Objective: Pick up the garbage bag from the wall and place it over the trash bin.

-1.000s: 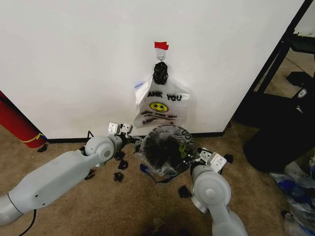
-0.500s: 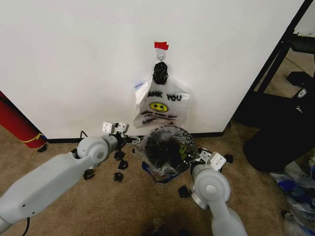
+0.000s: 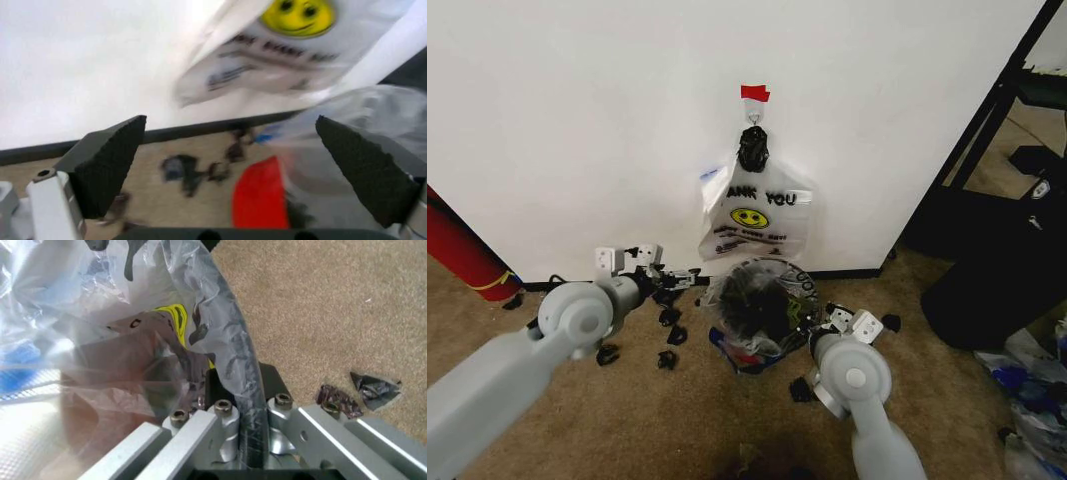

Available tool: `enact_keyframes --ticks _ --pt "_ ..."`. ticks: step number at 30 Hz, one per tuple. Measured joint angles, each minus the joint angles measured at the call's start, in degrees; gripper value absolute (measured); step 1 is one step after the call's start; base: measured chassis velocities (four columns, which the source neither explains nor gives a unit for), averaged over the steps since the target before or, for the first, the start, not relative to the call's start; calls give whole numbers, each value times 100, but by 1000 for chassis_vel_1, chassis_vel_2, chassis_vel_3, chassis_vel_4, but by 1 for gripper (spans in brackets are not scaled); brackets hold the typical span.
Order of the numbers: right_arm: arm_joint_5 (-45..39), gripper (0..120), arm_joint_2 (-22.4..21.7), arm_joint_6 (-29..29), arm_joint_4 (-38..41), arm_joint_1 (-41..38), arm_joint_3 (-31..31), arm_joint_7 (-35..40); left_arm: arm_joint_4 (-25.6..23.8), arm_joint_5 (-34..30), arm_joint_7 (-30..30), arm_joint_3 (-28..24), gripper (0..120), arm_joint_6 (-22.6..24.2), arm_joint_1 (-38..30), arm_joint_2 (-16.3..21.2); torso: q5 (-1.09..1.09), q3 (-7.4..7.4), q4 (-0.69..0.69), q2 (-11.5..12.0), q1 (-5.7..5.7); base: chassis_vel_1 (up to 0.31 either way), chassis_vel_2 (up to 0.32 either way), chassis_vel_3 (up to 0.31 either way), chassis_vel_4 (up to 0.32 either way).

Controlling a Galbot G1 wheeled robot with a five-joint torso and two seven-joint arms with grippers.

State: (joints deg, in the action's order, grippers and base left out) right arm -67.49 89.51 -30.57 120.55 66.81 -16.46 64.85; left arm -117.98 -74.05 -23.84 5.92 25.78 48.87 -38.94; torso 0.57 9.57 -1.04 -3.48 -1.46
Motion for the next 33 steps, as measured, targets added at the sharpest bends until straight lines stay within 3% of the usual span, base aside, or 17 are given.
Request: enact_keyframes --ticks 9,15,28,33 --pt "-450 0 120 -105 173 30 -607 149 -306 527 306 144 100 -697 887 -290 -2 0 -1 0 0 0 0 0 0" --pt "-599 0 57 -121 375 217 -939 212 -417 975 504 205 100 -1090 1879 -692 0 0 -1 0 0 0 0 0 0" --pt "-608 0 96 -179 542 355 -981 234 -536 1514 611 -103 100 -1122 2235 -954 0 0 0 0 0 0 0 0 0" --pt "-497 0 207 -201 516 371 -917 231 -297 1619 605 -308 100 -1087 2082 -1030 1 0 0 0 0 0 0 0 0"
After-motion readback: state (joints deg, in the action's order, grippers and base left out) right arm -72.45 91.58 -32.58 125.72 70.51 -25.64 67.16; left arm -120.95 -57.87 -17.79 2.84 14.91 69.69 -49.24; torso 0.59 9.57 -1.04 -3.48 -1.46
